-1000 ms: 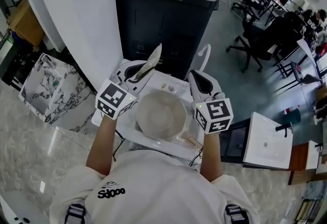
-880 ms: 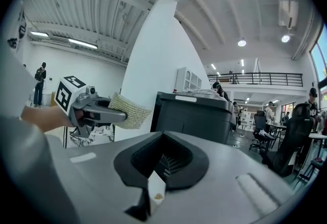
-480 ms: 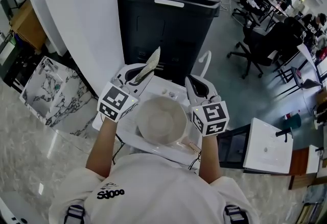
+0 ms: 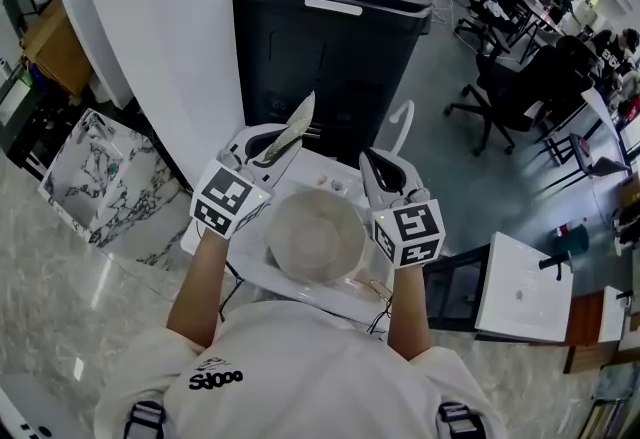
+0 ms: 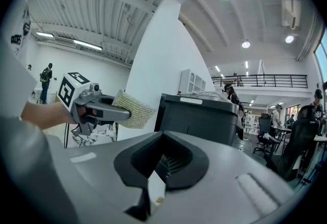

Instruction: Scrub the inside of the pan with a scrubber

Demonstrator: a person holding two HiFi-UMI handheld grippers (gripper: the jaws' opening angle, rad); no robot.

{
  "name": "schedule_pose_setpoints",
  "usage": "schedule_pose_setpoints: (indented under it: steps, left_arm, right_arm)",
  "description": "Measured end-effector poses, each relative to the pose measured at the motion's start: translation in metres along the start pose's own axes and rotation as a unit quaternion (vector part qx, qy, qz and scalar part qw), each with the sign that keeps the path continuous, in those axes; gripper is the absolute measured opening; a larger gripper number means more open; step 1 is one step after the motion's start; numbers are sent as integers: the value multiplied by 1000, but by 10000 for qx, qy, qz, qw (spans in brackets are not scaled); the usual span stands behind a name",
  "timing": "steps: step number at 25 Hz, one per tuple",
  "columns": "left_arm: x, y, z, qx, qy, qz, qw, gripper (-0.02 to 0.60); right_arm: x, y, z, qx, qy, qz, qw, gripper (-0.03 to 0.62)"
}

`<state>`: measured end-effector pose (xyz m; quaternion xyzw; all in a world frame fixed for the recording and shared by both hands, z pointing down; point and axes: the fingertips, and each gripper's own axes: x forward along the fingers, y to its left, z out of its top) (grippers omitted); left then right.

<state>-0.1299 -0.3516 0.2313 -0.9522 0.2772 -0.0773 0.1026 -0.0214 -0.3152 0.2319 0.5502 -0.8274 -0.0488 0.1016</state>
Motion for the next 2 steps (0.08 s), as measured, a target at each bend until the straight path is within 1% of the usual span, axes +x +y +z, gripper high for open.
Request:
schedule_pose_setpoints:
  steps: [2]
  left_arm:
    - [0,-1,-1,5,3,-5,10000,69]
  right_arm:
    - [0,1,-1,-10,7,14,10000,9]
